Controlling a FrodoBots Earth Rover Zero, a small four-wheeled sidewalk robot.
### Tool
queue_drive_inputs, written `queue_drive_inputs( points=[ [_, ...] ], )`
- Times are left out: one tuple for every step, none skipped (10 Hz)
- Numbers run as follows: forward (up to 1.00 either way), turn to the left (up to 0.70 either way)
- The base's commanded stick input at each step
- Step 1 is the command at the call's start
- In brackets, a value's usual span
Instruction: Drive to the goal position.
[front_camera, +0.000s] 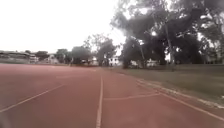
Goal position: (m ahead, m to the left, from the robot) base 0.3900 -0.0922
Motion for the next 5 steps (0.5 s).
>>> queue_drive_inputs(
  points=[
    [0.5, 0.0],
    [0.5, 0.0],
    [0.5, 0.0],
    [0.5, 0.0],
    [0.5, 0.0]
  ],
)
